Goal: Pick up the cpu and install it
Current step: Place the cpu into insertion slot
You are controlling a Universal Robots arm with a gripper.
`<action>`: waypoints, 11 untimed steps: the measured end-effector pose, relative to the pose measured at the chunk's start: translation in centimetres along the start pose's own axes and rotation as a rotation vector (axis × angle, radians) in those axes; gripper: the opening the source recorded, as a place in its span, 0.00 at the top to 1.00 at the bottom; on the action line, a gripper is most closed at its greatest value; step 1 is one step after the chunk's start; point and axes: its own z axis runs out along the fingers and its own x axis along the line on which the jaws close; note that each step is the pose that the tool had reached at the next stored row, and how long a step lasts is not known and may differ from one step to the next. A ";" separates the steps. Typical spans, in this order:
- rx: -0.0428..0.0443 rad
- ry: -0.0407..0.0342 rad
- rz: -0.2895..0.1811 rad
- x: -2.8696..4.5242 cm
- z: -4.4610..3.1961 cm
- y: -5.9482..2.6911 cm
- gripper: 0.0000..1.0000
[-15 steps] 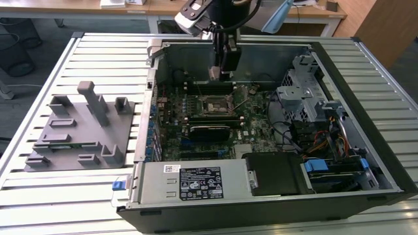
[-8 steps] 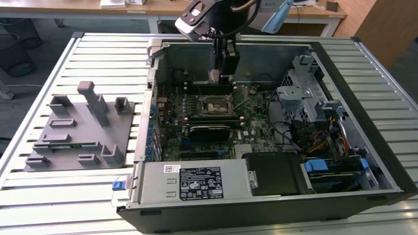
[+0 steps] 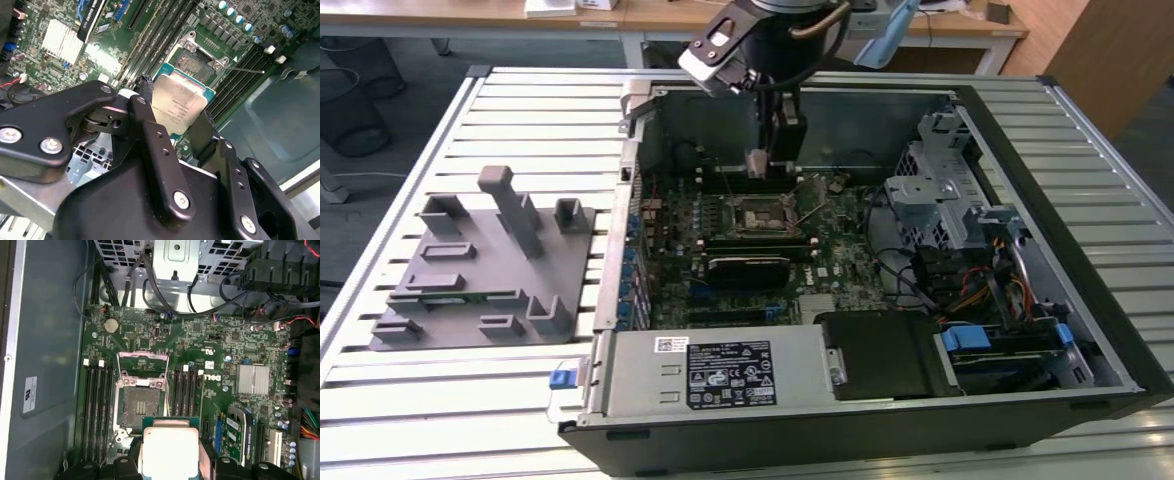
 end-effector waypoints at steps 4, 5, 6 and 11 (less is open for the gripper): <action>-0.0001 0.0001 0.001 0.22 0.71 0.17 0.47; 0.0000 -0.0001 0.001 0.27 0.88 0.22 0.47; 0.0000 0.0000 0.000 0.33 1.07 0.29 0.47; -0.0001 0.0009 0.001 0.46 1.97 0.53 0.47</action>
